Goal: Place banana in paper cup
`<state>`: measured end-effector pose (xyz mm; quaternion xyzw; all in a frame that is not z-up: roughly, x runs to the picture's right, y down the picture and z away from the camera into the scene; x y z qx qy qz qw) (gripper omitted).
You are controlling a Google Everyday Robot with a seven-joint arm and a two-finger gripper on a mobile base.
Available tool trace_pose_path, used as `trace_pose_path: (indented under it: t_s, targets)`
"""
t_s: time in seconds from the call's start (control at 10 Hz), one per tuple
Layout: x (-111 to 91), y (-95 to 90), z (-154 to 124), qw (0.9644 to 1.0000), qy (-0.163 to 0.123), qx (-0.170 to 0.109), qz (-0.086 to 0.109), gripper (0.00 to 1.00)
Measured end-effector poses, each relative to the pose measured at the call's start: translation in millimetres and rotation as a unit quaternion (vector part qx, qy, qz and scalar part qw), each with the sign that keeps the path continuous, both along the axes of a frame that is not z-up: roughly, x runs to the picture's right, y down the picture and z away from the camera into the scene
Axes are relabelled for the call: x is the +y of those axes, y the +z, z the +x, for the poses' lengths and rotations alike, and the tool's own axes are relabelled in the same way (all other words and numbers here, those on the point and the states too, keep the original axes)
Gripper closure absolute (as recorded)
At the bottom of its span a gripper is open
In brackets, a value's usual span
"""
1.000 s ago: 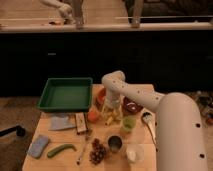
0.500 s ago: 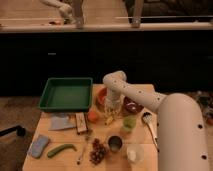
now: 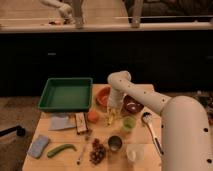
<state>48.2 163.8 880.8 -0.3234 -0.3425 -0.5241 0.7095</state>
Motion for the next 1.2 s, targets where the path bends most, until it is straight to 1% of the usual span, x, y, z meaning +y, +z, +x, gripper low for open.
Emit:
trace_pose_path:
  t_s: [0.1, 0.6, 0.8, 1.0, 1.2]
  targets:
    - [-1, -1.3, -1, 1.0, -0.004, 0.0, 0.003, 1.0]
    - [-6, -18.5, -8, 0.9988, -0.033, 0.026, 0.025, 1.0]
    - [-10, -36.8, -17, 0.9976, -0.046, 0.029, 0.043, 1.0]
    - [-14, -57.2, -20, 0.9959, -0.054, 0.033, 0.065, 1.0]
    - [-17, -73.3, -23, 0.9939, -0.059, 0.037, 0.086, 1.0]
